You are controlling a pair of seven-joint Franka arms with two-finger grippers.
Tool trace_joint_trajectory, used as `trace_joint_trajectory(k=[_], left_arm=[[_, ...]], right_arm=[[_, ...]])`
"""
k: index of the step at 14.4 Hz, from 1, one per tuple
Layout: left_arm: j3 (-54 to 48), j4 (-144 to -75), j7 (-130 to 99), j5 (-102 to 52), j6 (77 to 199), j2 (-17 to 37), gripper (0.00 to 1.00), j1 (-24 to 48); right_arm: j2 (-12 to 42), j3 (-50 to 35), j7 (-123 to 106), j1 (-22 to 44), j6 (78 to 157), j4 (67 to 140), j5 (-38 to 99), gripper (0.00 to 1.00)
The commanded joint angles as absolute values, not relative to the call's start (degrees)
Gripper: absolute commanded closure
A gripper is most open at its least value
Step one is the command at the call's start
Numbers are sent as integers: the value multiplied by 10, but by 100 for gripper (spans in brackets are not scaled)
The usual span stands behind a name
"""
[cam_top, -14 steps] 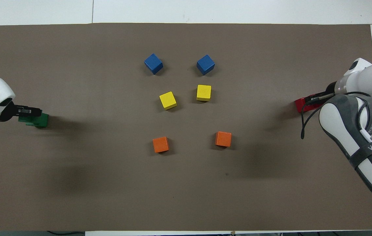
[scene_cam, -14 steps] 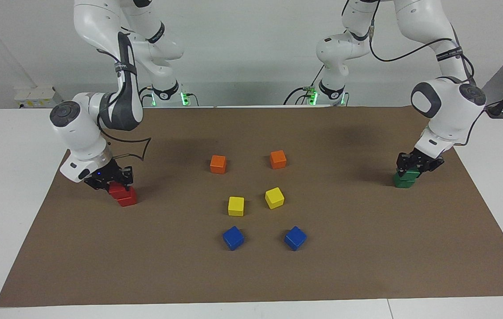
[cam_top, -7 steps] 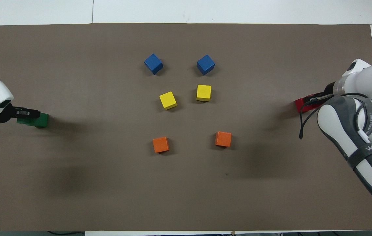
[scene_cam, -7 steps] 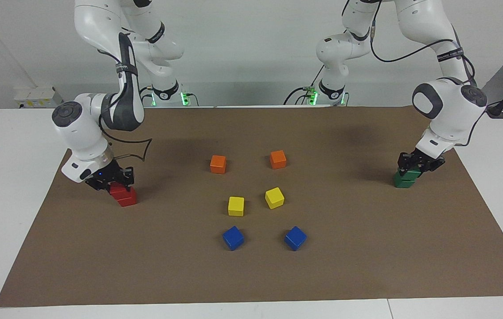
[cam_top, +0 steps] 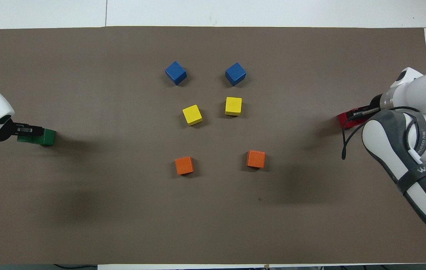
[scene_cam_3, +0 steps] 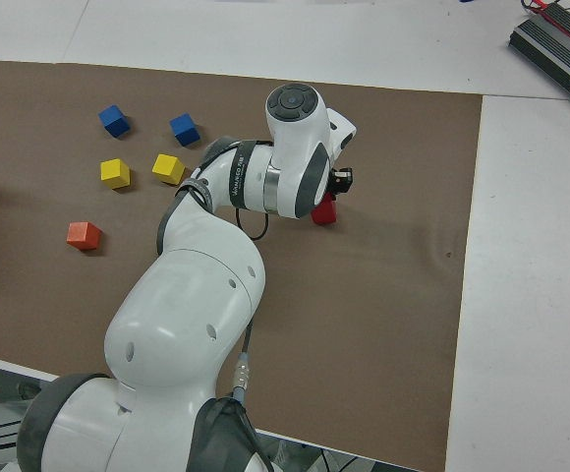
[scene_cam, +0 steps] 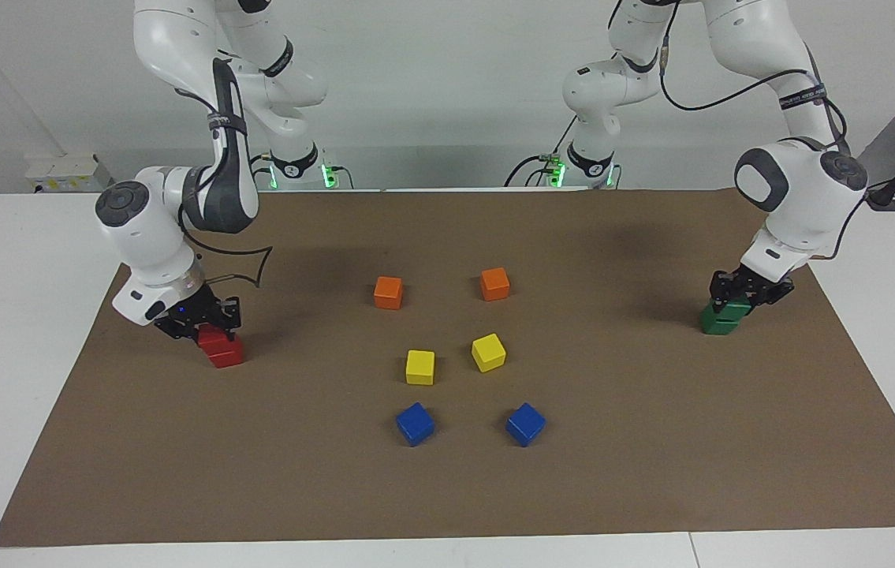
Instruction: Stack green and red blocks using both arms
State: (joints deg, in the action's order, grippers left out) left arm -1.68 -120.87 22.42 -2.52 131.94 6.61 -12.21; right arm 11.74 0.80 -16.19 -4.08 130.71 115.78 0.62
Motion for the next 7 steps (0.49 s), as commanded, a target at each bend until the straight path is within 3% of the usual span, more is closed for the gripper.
trace_joint_trajectory(k=[1, 2, 6, 7], left_arm=[[-18, -1232, 231, -15, 1347, 60, 100, -127], [-18, -1241, 232, -15, 1364, 60, 100, -128], [-18, -1248, 233, -15, 1376, 62, 100, -132], [-18, -1245, 233, -15, 1373, 62, 43, -132]], right_arm=[[101, 5, -174, -43, 1321, 1177, 6, 11], [101, 5, -175, -44, 1321, 1177, 5, 0], [103, 5, -171, -43, 1321, 1173, 6, 0], [103, 4, -167, -43, 1319, 1172, 6, 0]])
